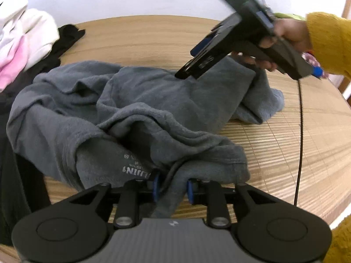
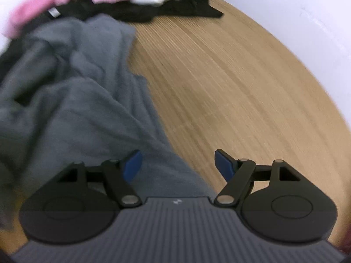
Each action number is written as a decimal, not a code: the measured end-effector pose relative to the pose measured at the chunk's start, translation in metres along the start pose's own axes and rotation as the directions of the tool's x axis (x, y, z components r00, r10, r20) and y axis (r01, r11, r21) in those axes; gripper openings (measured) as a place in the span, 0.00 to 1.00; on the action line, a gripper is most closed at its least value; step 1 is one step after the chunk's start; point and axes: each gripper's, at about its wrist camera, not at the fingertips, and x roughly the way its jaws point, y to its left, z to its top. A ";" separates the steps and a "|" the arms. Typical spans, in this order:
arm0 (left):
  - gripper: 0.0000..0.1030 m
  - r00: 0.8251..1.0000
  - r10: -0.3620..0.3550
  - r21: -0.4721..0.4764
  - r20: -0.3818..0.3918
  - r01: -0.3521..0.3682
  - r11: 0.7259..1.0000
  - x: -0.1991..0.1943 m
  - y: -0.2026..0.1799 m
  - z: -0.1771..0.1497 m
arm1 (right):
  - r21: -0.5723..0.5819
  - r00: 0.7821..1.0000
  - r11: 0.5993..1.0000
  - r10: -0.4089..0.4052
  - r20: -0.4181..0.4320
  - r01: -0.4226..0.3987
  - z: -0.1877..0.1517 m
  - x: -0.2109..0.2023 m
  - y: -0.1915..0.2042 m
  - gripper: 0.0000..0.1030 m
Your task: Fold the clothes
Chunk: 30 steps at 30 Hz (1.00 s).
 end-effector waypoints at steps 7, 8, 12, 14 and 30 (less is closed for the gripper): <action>0.39 0.998 0.053 -0.050 -0.027 -0.054 0.997 0.005 -0.008 0.004 | -0.059 0.994 0.992 0.107 -0.008 -0.107 0.002 0.012 0.001 0.73; 0.40 0.998 0.057 -0.053 -0.031 -0.058 0.997 0.006 -0.008 0.004 | -0.058 0.993 0.991 0.117 -0.008 -0.117 0.005 0.016 0.001 0.73; 0.43 0.995 0.085 -0.058 -0.055 -0.088 0.994 0.011 -0.012 0.007 | -0.040 0.997 0.997 0.068 -0.026 -0.069 0.010 0.038 0.008 1.00; 0.46 0.993 0.098 -0.062 -0.061 -0.101 0.993 0.013 -0.014 0.009 | 0.033 0.992 0.993 0.113 -0.058 -0.112 0.009 0.039 0.013 1.00; 0.37 0.985 -0.162 0.196 0.054 0.149 0.969 -0.015 -0.076 0.033 | 0.205 0.889 0.958 0.092 0.449 -0.202 0.035 -0.111 -0.028 0.10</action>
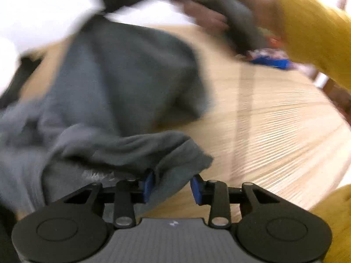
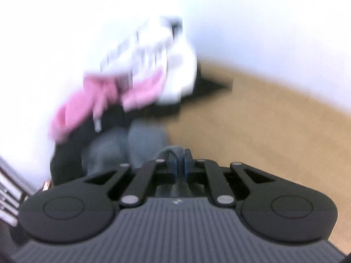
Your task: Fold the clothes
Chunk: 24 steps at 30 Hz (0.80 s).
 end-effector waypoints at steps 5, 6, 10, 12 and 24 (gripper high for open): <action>0.45 0.985 -0.134 0.044 0.108 0.130 0.991 0.003 -0.036 0.046 | -0.027 0.966 0.967 -0.250 0.071 0.253 0.023 -0.041 -0.022 0.12; 0.47 0.985 -0.143 0.052 0.100 0.138 0.989 0.005 -0.042 0.050 | -0.024 0.945 0.946 -0.321 0.066 0.323 0.022 -0.047 -0.030 0.17; 0.55 0.990 -0.135 0.076 0.027 0.133 0.988 0.016 -0.052 0.044 | -0.111 0.743 0.780 -0.622 -0.246 0.616 -0.032 -0.026 -0.073 0.41; 0.55 0.995 -0.097 0.070 -0.011 0.098 0.993 0.017 -0.047 0.035 | -0.111 0.679 0.748 -0.645 -0.350 0.654 -0.062 -0.027 -0.084 0.41; 0.61 0.969 0.243 -0.104 -0.052 -0.247 0.963 -0.018 0.088 0.033 | 0.159 0.666 0.688 -0.576 -0.473 0.708 -0.145 -0.055 -0.070 0.41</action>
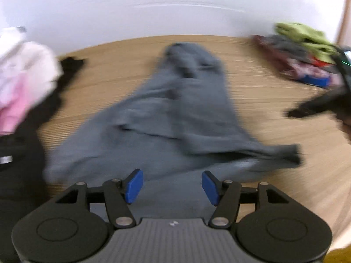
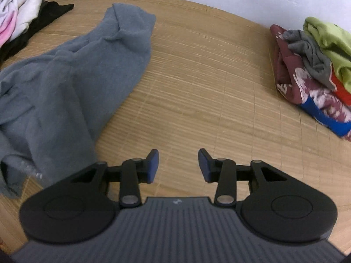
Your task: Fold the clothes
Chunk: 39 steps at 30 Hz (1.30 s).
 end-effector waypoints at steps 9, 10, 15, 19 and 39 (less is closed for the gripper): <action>0.69 0.993 0.056 -0.111 -0.108 -0.068 0.992 0.009 0.075 -0.028 | 0.199 0.977 0.965 0.138 0.164 -0.170 -0.060 -0.044 0.020 0.67; 0.69 0.993 0.039 -0.126 -0.116 -0.054 0.991 0.013 0.080 -0.030 | 0.174 0.975 0.968 0.156 0.160 -0.183 -0.064 -0.043 0.029 0.73; 0.69 0.988 0.022 -0.091 -0.156 -0.036 0.995 0.036 0.083 -0.042 | 0.074 0.979 0.985 0.143 0.143 -0.155 -0.060 -0.027 0.068 0.74; 0.69 0.984 -0.012 -0.075 -0.175 -0.001 0.997 0.054 0.083 -0.041 | 0.119 0.983 0.982 0.131 0.130 -0.147 -0.046 -0.006 0.092 0.74; 0.14 0.973 -0.200 0.008 -0.116 0.203 0.979 0.041 0.071 -0.039 | 0.357 0.965 0.930 -0.013 0.262 -0.084 -0.055 -0.046 0.102 0.13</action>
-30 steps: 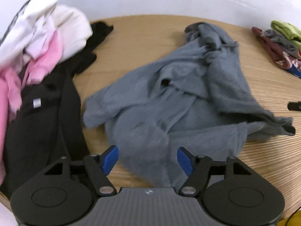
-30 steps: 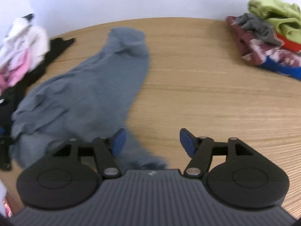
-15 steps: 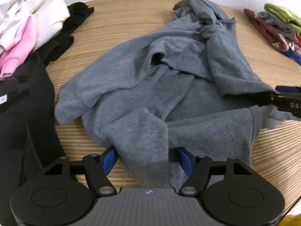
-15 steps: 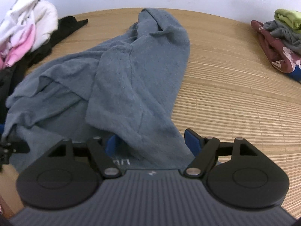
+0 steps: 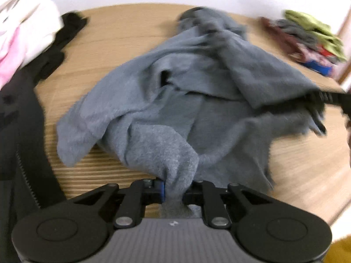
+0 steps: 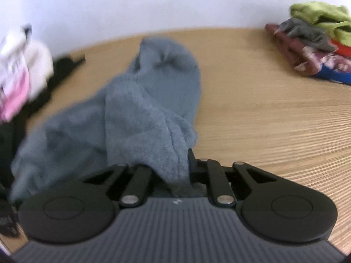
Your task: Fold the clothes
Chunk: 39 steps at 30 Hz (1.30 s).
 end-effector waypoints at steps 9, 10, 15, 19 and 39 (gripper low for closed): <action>0.16 0.961 -0.275 0.367 -0.042 0.271 0.890 -0.027 -0.143 -0.004 | 0.195 0.961 0.979 -0.114 0.253 0.065 0.033 -0.105 -0.122 0.11; 0.16 0.953 -0.299 0.389 -0.056 0.297 0.872 -0.025 -0.162 -0.004 | 0.224 0.955 0.970 -0.150 0.256 0.092 0.035 -0.110 -0.146 0.12; 0.24 0.931 -0.333 0.461 -0.147 0.362 0.810 -0.008 -0.257 0.002 | 0.301 0.953 0.925 -0.277 0.118 0.232 0.057 -0.084 -0.244 0.20; 0.36 0.944 -0.292 0.469 -0.156 0.331 0.819 -0.001 -0.301 0.004 | 0.361 0.967 0.897 -0.246 -0.068 0.254 0.036 -0.061 -0.303 0.27; 0.63 0.988 -0.004 0.174 -0.157 0.031 0.984 0.027 -0.206 0.022 | -0.087 0.882 0.896 0.406 -0.238 -0.436 -0.024 -0.073 -0.143 0.35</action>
